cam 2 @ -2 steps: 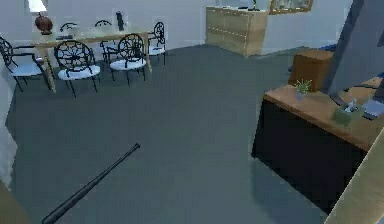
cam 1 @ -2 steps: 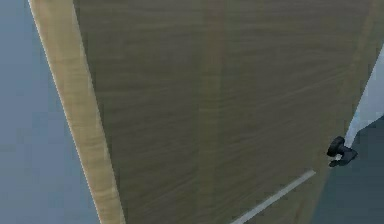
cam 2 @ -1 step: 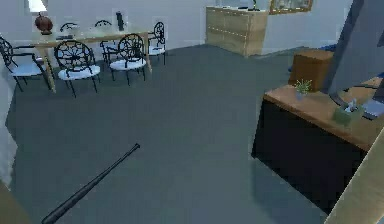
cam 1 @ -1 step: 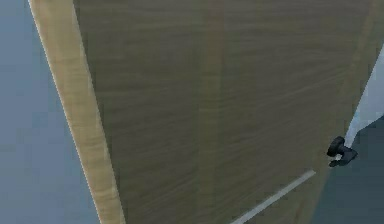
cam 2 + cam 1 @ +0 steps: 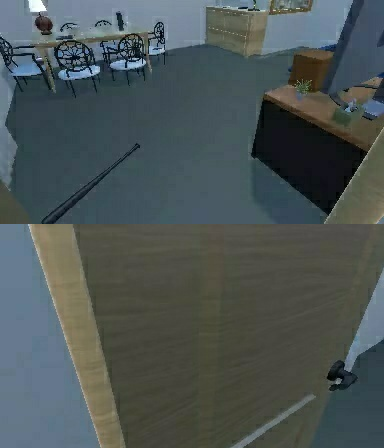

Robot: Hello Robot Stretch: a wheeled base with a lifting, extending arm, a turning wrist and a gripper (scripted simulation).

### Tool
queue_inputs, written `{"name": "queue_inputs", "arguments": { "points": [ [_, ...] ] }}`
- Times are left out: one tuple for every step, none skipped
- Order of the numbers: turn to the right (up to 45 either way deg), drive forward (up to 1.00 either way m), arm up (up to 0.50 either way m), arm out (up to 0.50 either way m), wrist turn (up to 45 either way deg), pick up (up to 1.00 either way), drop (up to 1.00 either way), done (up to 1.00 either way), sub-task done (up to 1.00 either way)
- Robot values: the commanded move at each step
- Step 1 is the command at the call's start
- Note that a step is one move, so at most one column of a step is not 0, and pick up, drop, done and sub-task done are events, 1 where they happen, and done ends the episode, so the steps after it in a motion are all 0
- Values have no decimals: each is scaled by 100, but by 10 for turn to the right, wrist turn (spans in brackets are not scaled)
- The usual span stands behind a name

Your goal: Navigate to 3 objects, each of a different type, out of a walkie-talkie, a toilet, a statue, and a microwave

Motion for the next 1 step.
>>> {"name": "queue_inputs", "arguments": {
  "points": [
    [450, 0, 0, 0, 0, 0, 0, 0, 0]
  ]
}}
